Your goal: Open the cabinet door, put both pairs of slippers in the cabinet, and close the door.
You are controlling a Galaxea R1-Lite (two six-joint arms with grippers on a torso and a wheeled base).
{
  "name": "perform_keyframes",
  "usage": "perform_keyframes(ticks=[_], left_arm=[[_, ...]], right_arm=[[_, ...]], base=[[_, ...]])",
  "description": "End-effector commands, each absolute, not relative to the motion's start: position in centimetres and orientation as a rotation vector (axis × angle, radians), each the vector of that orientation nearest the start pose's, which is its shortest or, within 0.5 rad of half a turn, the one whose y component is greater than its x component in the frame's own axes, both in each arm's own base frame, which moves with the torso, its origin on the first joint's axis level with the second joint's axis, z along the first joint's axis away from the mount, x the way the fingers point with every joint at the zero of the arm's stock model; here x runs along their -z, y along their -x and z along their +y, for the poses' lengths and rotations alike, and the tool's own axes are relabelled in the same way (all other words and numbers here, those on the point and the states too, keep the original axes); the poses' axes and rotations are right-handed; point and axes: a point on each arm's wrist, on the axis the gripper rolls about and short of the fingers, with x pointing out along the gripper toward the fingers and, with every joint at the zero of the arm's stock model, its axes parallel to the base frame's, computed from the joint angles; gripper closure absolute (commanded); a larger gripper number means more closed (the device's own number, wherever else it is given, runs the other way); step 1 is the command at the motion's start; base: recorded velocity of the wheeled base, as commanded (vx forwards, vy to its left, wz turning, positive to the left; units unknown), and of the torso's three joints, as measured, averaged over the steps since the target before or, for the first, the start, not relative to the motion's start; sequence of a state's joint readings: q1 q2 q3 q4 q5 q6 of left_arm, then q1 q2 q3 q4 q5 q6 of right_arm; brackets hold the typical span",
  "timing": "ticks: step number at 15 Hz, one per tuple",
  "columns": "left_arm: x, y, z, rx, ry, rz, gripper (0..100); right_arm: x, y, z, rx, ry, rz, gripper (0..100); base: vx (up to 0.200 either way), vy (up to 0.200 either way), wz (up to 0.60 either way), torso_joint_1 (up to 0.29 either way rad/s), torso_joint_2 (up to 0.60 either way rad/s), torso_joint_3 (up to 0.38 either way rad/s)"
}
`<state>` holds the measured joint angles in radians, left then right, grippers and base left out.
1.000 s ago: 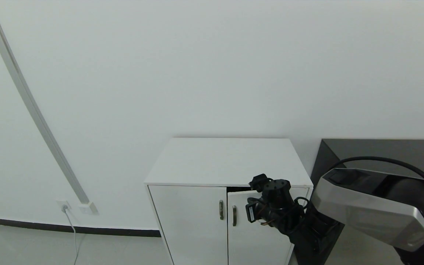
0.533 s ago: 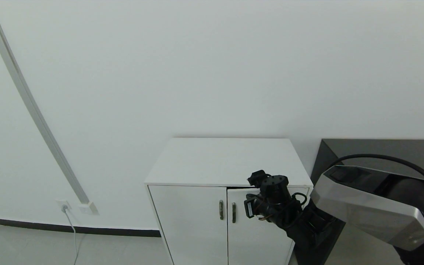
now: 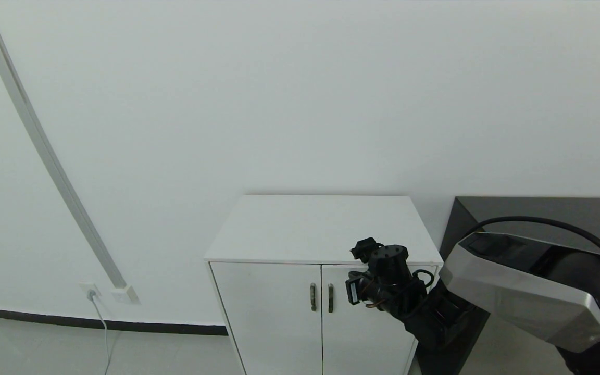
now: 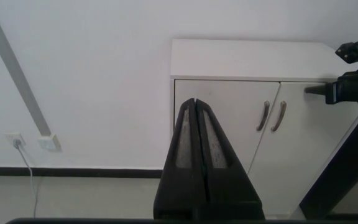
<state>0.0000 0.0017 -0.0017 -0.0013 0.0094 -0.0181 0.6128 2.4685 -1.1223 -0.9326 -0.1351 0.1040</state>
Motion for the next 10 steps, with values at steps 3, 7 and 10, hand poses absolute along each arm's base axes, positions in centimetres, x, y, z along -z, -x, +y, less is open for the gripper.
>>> perform_keyframes(ticks=[3,7,10], left_arm=[[-7.61,2.28,0.02,-0.011,0.018,-0.002,100],[-7.61,2.28,0.02,-0.009,0.018,-0.002,100],[-7.61,2.28,0.02,-0.009,0.02,-0.002,100]], right_arm=[[0.83,-36.34,25.22,-0.451,0.05,0.409,100],[0.89,-36.57,25.14,-0.446,0.049,0.407,100],[1.15,-36.85,25.08,-0.443,0.054,0.406,100]], base=[[0.0,0.0,0.0,0.0,0.0,0.0],[0.0,0.0,0.0,0.0,0.0,0.0],[0.0,0.0,0.0,0.0,0.0,0.0]])
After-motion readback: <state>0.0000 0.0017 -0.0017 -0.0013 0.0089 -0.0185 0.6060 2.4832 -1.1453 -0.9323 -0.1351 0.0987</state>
